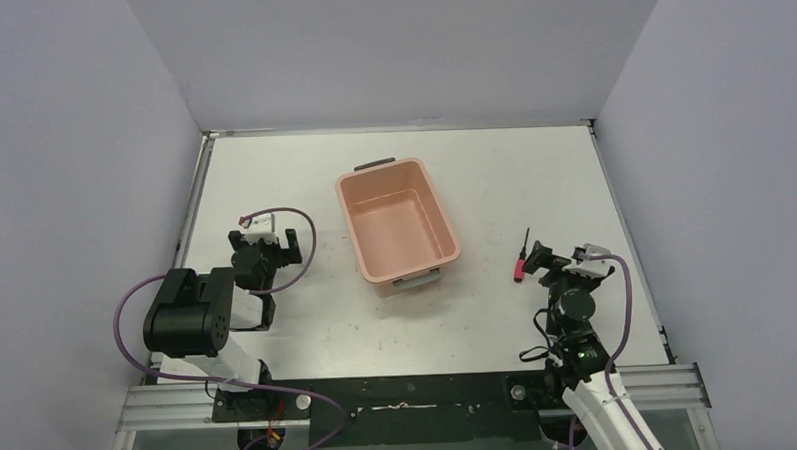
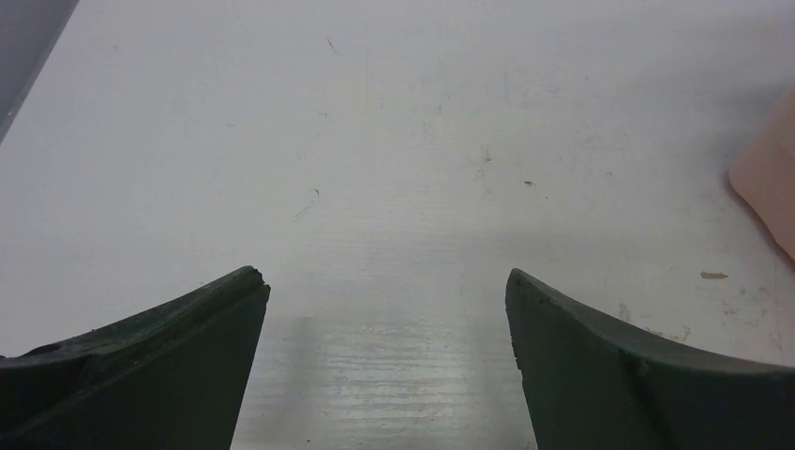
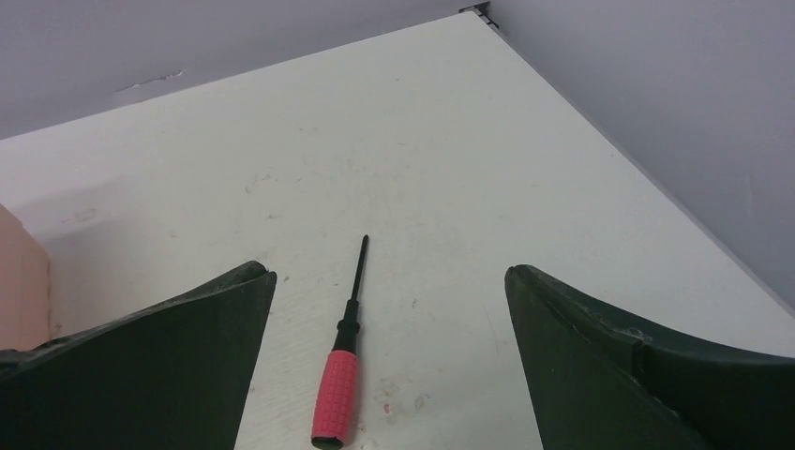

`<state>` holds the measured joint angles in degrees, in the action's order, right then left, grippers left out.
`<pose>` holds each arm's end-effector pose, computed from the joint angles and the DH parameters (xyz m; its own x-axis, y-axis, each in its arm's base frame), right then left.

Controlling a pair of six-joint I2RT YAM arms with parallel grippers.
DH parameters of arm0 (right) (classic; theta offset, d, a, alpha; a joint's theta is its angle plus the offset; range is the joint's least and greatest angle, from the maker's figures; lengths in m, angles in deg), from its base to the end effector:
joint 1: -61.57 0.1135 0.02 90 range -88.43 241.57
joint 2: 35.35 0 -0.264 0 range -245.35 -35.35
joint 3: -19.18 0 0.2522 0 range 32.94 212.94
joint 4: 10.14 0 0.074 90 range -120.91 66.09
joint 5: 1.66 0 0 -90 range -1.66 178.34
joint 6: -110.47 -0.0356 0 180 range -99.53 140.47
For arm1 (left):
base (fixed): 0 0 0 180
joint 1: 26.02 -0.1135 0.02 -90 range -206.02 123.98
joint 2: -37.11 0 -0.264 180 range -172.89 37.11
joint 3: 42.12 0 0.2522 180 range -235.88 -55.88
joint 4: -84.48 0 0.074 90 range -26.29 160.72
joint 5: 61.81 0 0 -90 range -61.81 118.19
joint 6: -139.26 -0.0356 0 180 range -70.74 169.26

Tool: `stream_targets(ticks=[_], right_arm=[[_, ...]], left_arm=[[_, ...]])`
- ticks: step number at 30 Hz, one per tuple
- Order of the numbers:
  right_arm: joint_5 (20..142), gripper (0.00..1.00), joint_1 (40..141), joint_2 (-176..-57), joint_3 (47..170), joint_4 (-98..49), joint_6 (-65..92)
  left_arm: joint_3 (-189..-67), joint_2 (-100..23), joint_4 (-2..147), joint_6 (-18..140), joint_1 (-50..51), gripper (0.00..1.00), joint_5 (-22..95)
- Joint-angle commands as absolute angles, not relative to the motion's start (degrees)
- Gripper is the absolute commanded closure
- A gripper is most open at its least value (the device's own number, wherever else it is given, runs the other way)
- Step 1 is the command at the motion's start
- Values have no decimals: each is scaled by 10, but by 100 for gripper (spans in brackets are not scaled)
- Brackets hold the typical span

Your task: Put the screwdriver in the bin

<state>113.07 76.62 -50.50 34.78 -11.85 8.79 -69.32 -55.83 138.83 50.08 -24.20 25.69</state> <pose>0.1233 0.0177 0.1821 0.0132 0.1940 -0.9809 0.1689 0.9665 0.1934 0.2445 -0.0062 0.1256 -0.1972 -0.0080 -0.9803 -0.0138 0.9999 -0.0054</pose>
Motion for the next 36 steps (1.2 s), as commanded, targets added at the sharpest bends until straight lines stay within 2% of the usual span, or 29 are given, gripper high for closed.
stream_targets(ticks=[1, 8, 11, 18, 21, 25, 36], right_arm=[[1137, 0, 768, -518, 366, -105, 99], [1073, 0, 768, -592, 483, -159, 86], [1055, 0, 768, -674, 620, -230, 75], [1080, 0, 765, -986, 1022, -606, -7], [1062, 0, 763, -1083, 1113, -668, -9], [1014, 0, 734, -1150, 1112, -658, -8], [896, 2, 679, -1257, 913, -564, -8]], left_arm=[[-698, -553, 1415, 500, -241, 3, 260], [-698, -553, 1415, 501, -241, 3, 260], [-698, -553, 1415, 500, -241, 3, 260], [-699, -553, 1415, 500, -241, 3, 259], [-699, -553, 1414, 500, -241, 3, 259], [-699, -553, 1414, 501, -241, 3, 259], [-699, -553, 1415, 500, -241, 3, 260]])
